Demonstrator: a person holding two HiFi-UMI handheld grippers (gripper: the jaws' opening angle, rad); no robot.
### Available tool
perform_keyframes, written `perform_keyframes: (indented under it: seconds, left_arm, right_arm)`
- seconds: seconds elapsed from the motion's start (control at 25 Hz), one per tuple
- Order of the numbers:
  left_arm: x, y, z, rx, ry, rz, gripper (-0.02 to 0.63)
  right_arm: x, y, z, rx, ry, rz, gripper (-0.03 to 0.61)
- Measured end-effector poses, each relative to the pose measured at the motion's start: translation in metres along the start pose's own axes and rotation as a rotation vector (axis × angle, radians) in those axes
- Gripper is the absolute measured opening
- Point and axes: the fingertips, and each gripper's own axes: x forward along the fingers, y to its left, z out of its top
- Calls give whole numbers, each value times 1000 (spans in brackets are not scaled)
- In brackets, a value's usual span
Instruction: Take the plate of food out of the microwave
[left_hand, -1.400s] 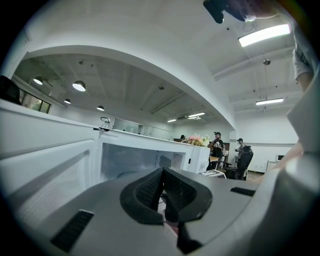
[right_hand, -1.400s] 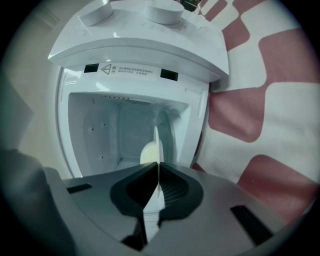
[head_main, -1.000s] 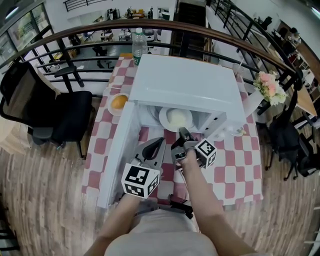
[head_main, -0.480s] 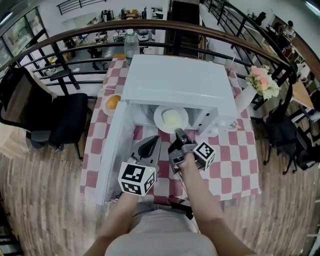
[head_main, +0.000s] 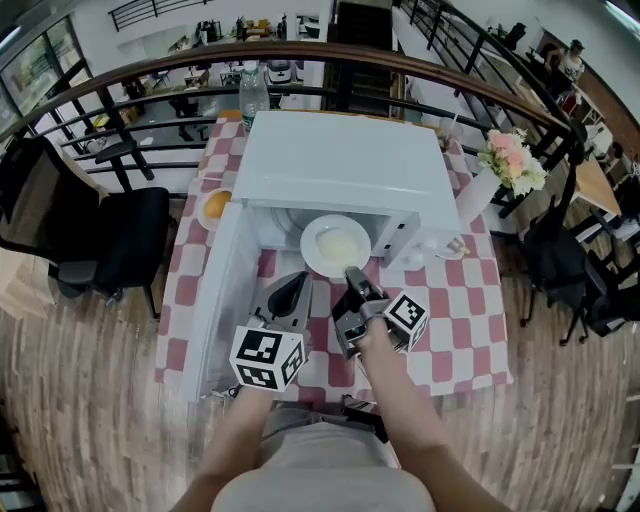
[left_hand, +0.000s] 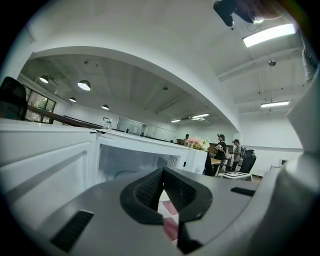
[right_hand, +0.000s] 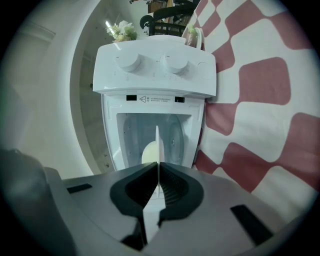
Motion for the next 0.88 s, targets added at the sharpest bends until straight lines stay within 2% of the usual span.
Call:
perform_keyframes:
  seconds: [0.48, 0.88]
  left_arm:
    - [-8, -10, -5, -7, 9, 12, 2]
    - [-11, -12, -8, -14, -4, 28, 2]
  right_arm:
    - [-37, 24, -10, 1, 50, 32, 31]
    - [-63, 33, -5, -12, 20, 37, 31]
